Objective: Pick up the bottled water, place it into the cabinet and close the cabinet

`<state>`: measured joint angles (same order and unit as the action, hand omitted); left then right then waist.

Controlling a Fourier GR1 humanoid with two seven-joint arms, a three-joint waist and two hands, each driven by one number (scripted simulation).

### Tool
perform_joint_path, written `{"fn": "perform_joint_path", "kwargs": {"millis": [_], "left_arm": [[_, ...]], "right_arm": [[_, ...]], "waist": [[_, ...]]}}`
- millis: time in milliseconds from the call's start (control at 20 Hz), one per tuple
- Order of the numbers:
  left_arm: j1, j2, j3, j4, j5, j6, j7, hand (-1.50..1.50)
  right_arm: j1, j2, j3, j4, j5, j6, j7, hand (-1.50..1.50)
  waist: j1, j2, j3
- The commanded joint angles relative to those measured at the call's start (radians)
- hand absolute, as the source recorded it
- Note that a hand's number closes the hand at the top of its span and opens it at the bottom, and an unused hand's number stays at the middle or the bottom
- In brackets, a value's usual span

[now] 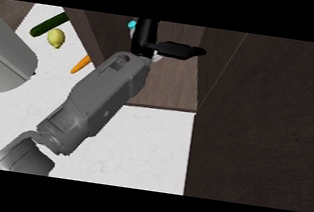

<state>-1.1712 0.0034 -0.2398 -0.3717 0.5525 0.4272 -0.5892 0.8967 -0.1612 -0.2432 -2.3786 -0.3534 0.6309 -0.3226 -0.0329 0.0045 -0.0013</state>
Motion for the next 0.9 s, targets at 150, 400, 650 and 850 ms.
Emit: {"fn": "perform_joint_path", "kwargs": {"millis": [150, 400, 650, 850], "left_arm": [[0.095, -0.003, -0.064, -0.180, 0.024, -0.043, 0.067, -1.50], [0.192, -0.003, -0.147, -0.347, 0.085, 0.018, 0.101, -1.50], [0.385, 0.007, -0.215, -0.606, 0.038, 0.043, 0.148, -1.50], [0.539, -0.003, -0.306, -0.755, 0.015, 0.049, 0.143, -1.50]], "right_arm": [[0.044, 0.003, -0.028, -0.116, -0.073, -0.004, 0.061, -1.50], [0.065, 0.011, 0.008, -0.150, -0.059, 0.010, 0.061, -1.50], [0.047, 0.062, 0.068, -0.115, 0.021, -0.019, 0.055, -1.50], [0.041, 0.024, 0.060, -0.190, -0.054, -0.060, 0.124, -1.50]], "waist": [[0.023, -0.012, 0.001], [0.014, -0.012, 0.000], [0.049, -0.020, 0.001], [0.053, -0.015, 0.000]]}}
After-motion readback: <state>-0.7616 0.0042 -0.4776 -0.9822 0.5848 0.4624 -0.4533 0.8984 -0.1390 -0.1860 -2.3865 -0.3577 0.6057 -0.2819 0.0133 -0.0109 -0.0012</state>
